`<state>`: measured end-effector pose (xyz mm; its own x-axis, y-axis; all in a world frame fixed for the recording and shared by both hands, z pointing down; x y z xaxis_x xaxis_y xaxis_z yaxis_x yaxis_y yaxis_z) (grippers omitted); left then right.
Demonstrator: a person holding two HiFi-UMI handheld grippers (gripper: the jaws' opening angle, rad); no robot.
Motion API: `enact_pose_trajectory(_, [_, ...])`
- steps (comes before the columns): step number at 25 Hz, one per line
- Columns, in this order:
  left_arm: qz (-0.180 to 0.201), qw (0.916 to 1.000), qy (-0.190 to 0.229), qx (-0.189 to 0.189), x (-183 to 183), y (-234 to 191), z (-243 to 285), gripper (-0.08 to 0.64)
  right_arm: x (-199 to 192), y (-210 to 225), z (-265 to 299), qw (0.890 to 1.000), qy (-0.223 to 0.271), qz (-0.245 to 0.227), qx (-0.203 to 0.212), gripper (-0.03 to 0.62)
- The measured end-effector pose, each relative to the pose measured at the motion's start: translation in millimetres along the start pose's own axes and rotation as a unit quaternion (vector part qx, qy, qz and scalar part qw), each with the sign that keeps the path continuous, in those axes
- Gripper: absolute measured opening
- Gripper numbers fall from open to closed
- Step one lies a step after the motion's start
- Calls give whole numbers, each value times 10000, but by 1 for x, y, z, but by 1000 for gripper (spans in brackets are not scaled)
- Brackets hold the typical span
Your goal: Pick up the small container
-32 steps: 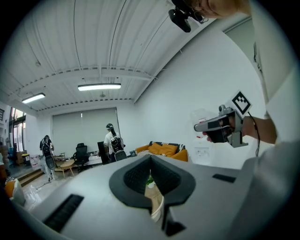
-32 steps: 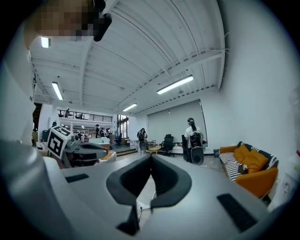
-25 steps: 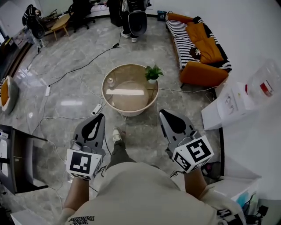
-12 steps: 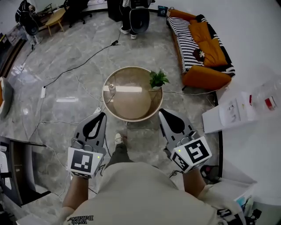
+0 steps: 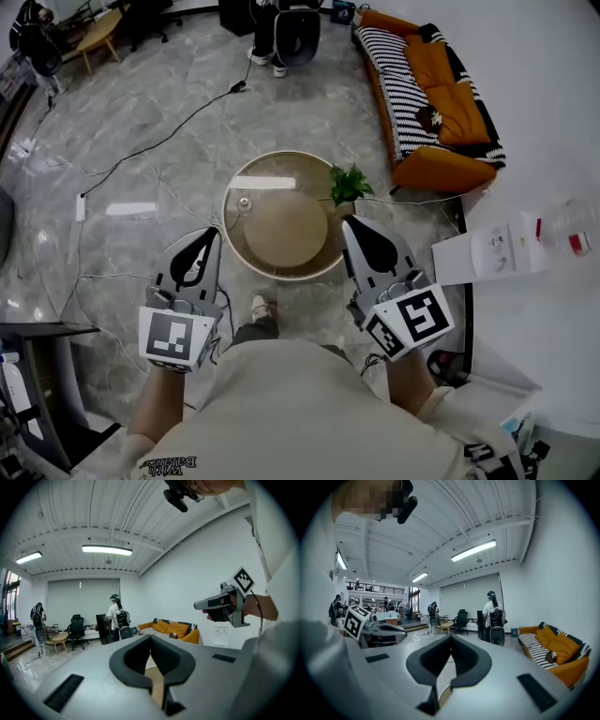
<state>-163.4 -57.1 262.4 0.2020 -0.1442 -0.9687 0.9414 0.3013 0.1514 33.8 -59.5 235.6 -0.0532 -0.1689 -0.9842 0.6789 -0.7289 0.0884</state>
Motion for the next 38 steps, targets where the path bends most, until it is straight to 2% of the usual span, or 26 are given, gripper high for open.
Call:
enact_pose_trajectory(5, [-94,9998,-169,-63,-3,-42,41,6,13,16,53,9998,46,-51,-160,-3])
enact_pose_trajectory(8, [-288,9995,-60,-59,-5,-58,58,6,15,28,71,9994,117,57,-306,-3])
enact_pose_trajectory(12, [-218,9997,-100,0,-12,-72,75,6,9,43,89,9993,12,158,-343,-3])
enact_pose_trajectory(16, [-401,9990,-66,-209,-12,-71,88,6,-2,64,99,9984,-69,307,-470,-4])
enact_pose_trajectory(20, [-219,9998,-6,32,-11,-70,100,6,-18,76,109,9983,-342,329,-349,-3])
enact_pose_trajectory(23, [-244,9994,-168,188,-16,-67,110,6,-26,85,115,9984,-492,172,-223,-3])
enact_pose_trajectory(25, [-224,9991,-231,292,-19,-67,118,6,-27,91,122,9986,-486,195,-100,-3])
enact_pose_trajectory(29, [-353,9983,-59,459,-19,-70,135,8,-21,102,144,9988,-426,162,160,-3])
enact_pose_trajectory(30, [-345,9983,-58,475,-20,-70,141,13,-20,105,150,9988,-423,139,211,-3])
enact_pose_trajectory(33, [-288,9988,-164,358,-29,-66,161,112,-21,118,168,9990,-283,110,341,-4])
enact_pose_trajectory(38, [-193,9995,-212,157,-58,-62,207,217,-30,143,200,9990,-62,149,406,-4])
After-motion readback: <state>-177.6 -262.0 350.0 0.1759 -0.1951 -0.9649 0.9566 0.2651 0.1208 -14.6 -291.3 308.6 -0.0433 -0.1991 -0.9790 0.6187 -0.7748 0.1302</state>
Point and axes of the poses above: the fingertips, and each gripper's own axes: z forward along the fingers, y to its right, x out of its top, the point moved 2 cm from there along -z, backward along the fingers, and after that the axes turned 15 degrees about x, right-handed, at the moved point
